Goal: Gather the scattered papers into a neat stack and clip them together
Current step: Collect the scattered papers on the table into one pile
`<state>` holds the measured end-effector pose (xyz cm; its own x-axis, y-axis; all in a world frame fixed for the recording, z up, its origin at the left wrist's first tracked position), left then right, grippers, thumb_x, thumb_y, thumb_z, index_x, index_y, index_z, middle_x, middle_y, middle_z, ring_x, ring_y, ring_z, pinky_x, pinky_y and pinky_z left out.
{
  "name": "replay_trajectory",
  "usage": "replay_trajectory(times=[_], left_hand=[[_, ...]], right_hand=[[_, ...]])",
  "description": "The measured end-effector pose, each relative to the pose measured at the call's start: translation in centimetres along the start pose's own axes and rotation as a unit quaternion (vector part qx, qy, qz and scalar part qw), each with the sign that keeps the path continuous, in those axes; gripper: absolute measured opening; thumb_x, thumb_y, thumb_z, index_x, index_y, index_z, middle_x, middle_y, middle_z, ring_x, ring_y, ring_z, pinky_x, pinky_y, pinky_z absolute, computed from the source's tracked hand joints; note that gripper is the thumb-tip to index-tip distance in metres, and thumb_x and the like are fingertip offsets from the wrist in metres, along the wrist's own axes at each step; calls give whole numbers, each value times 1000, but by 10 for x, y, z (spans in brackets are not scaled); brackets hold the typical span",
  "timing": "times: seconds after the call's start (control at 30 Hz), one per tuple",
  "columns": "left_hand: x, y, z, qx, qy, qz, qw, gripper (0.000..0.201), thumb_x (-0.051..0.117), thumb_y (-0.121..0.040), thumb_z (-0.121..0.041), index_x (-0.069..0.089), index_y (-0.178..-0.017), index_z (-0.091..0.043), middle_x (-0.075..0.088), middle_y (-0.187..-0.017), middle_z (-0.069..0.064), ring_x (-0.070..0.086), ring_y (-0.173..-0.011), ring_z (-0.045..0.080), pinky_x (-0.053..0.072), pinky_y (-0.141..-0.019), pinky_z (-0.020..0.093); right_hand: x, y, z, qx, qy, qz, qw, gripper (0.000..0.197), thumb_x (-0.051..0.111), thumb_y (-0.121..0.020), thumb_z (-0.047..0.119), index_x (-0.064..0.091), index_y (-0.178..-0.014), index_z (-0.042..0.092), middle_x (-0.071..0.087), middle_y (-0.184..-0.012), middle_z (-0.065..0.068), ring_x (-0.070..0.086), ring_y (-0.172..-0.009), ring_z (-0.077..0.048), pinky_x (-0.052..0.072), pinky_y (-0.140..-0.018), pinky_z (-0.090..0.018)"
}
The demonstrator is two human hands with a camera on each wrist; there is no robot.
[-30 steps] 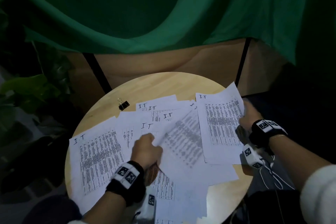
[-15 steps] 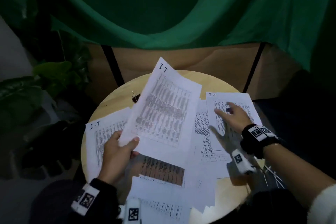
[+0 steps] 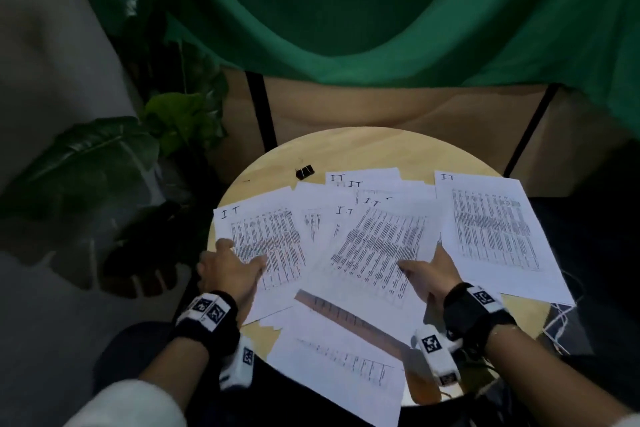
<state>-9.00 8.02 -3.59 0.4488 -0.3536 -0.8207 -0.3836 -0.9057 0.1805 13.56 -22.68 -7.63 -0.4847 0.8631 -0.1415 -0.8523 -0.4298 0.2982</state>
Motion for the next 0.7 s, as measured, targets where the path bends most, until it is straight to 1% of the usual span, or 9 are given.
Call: replay_trajectory(times=[0.07, 0.13, 0.2, 0.33, 0.43, 0.5, 0.57, 0.63, 0.7], left_hand=[[-9, -19, 19, -48, -36, 21, 998, 96, 94, -83, -48, 41, -153, -9, 40, -158, 28, 43, -146, 50, 46, -112, 57], [-15, -32, 32, -69, -16, 51, 996, 101, 96, -84, -40, 37, -155, 1, 47, -160, 28, 50, -146, 48, 49, -108, 53], [-19, -42, 43, -92, 7, 74, 993, 93, 95, -85, -40, 47, -151, 6, 59, -153, 27, 62, -136, 46, 54, -98, 46], [-41, -55, 55, -89, -39, 36, 995, 49, 94, -87, -33, 76, -115, 3, 77, -125, 24, 74, -107, 43, 61, -87, 44], [-68, -49, 42, -33, -10, -34, 999, 17, 84, -92, -25, 79, -99, -11, 80, -109, 20, 76, -97, 41, 64, -89, 46], [-90, -38, 24, 27, 39, -91, 995, 8, 78, -95, -22, 73, -95, -15, 79, -96, 15, 74, -88, 39, 63, -83, 44], [-108, -21, 2, 89, 120, -120, 981, 8, 77, -98, -18, 70, -96, -14, 75, -85, 9, 72, -78, 33, 57, -70, 38], [-122, 1, -21, 134, 227, -104, 959, 12, 77, -101, -13, 68, -103, -7, 75, -84, 3, 71, -75, 22, 53, -64, 32], [-125, 18, -37, 152, 317, -70, 934, 15, 78, -102, -13, 67, -109, -6, 79, -90, 4, 76, -78, 20, 57, -67, 33]], right_hand=[[5, 11, 1, -12, 34, -3, 999, 40, 79, -89, 3, 57, -116, 23, 70, -102, 3, 69, -94, -21, 52, -98, -47], [10, 15, -2, -18, 52, -17, 998, 40, 78, -89, 3, 56, -118, 19, 68, -101, 6, 67, -95, -23, 51, -95, -45], [15, 15, -3, -25, 59, -25, 998, 44, 80, -88, 6, 57, -125, 14, 72, -106, -3, 69, -99, -28, 55, -90, -43], [28, 14, -1, -14, 31, -5, 999, 55, 70, -92, -3, 46, -140, 11, 65, -111, -11, 64, -101, -34, 52, -87, -42], [32, 13, 1, -25, 40, 22, 999, 64, 68, -92, -4, 38, -143, 20, 59, -116, -6, 61, -110, -35, 54, -94, -51], [32, 16, 0, -43, 44, 23, 998, 77, 69, -91, -6, 30, -151, 23, 57, -125, -1, 59, -118, -33, 54, -90, -42], [31, 22, 2, -65, 40, 15, 997, 102, 71, -90, -8, 12, -162, 33, 53, -134, 6, 58, -116, -22, 49, -90, -34], [29, 24, 8, -86, 41, 10, 995, 116, 74, -87, -6, 2, -162, 46, 44, -150, 10, 53, -123, -15, 45, -94, -35], [26, 24, 11, -107, 61, 14, 992, 111, 73, -89, -5, 6, -163, 46, 27, -154, 20, 36, -134, -7, 37, -101, -33]])
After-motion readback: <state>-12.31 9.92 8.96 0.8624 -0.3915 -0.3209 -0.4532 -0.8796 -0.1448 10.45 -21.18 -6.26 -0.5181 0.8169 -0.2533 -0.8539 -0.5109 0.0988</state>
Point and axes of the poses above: each hand's wrist, its own y-axis away from the middle knuckle, its own x-axis out of the palm, z = x × y, the point moved 2 cm from there along -y, towards the middle knuckle
